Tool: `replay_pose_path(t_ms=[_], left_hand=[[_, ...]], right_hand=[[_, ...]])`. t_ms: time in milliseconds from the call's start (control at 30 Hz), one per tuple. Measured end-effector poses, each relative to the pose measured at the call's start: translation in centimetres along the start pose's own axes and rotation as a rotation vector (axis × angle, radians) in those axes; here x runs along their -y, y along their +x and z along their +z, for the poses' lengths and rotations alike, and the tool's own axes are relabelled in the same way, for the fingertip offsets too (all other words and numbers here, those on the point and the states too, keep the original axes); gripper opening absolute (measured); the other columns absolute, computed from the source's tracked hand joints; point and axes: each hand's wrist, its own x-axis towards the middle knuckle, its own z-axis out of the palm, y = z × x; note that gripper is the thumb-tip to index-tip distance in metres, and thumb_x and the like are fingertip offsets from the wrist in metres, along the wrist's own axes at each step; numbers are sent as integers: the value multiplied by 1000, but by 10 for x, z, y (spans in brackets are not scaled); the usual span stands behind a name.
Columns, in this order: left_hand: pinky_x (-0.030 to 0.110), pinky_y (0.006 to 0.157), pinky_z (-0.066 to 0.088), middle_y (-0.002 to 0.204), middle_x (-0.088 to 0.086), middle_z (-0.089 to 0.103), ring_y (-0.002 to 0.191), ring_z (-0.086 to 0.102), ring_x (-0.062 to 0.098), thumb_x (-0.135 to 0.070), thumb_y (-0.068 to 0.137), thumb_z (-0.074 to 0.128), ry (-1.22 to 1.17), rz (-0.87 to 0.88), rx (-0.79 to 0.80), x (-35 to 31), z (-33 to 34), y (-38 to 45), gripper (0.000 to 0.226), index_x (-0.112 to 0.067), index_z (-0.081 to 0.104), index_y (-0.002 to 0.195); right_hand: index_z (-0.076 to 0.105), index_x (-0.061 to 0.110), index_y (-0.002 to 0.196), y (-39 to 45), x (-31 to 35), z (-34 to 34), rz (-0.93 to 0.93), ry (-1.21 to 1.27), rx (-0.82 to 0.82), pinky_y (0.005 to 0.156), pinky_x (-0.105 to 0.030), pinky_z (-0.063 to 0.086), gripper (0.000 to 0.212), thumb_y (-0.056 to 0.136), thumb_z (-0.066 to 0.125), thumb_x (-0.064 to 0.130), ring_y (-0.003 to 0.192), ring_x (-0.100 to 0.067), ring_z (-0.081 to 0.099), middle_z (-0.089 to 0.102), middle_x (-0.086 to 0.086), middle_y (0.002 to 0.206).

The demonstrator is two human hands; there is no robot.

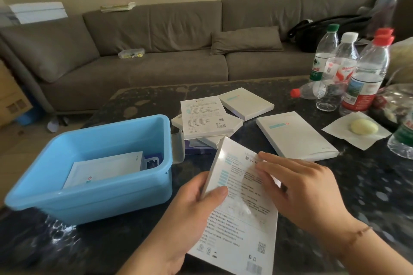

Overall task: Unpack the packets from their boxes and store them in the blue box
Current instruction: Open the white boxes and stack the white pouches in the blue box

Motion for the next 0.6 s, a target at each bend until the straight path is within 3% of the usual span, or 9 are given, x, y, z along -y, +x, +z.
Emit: replay_pose_path(t_ms=[167, 400, 600], left_hand=[[44, 90, 56, 106, -4, 76, 99, 73, 16, -24, 96, 55, -24, -2, -14, -2, -1, -1, 21, -30, 66, 114], [41, 87, 57, 105, -2, 76, 97, 73, 16, -23, 97, 55, 12, 18, -7, -4, 0, -1, 20, -27, 64, 115], [42, 86, 56, 104, -1, 77, 97, 73, 18, -23, 98, 55, -1, -3, -14, -4, -1, -1, 20, -28, 66, 114]], right_hand=[[78, 29, 97, 0, 5, -4, 62, 112, 46, 59, -28, 60, 25, 88, 62, 46, 104, -11, 69, 65, 13, 127], [77, 21, 88, 1, 4, -1, -51, 17, -1, 61, -32, 59, 15, 88, 67, 32, 93, -16, 72, 71, 7, 118], [72, 15, 90, 0, 15, 1, -145, -97, 27, 68, -30, 58, 18, 94, 58, 25, 102, -19, 65, 67, 0, 122]])
